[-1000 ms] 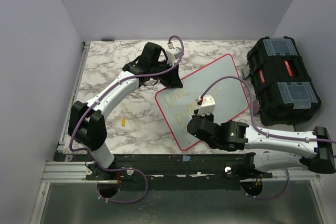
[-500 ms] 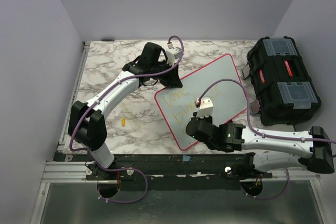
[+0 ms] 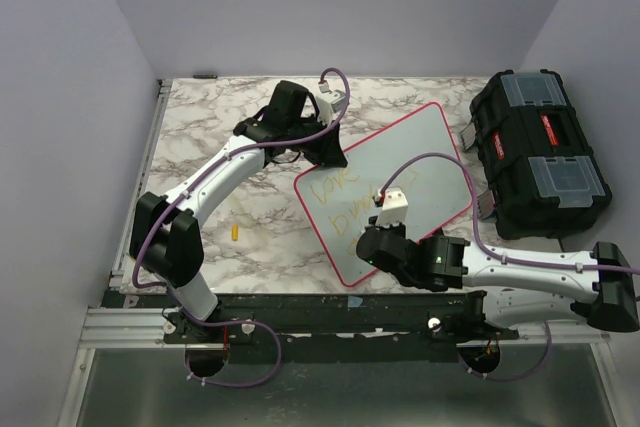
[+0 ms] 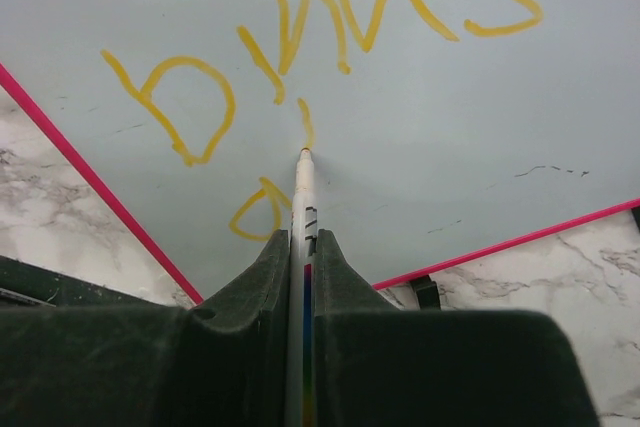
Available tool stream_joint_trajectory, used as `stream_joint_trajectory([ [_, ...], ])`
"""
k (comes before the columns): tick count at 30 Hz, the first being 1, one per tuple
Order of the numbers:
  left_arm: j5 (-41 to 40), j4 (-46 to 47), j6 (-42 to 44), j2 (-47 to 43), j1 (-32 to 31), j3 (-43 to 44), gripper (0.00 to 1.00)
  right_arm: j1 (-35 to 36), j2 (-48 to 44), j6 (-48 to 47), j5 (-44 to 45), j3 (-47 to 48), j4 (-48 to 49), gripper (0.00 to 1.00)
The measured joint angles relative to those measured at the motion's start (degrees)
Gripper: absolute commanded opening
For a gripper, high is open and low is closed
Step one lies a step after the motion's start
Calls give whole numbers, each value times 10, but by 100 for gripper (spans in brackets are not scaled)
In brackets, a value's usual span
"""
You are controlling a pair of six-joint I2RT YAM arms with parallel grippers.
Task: Write a sentence on the whiteboard
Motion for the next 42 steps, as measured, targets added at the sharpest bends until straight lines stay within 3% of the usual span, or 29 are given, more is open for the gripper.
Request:
stream_joint_trajectory([
  [23,4,5,10,0,0,0,0,4,-21,75,-100,-37,-46,1],
  [33,4,3,3,0,-1,0,0,0,13,74,-24,39,-97,1],
  [42,4,3,2,0,-1,0,0,-2,-57,47,26,53,-60,1],
])
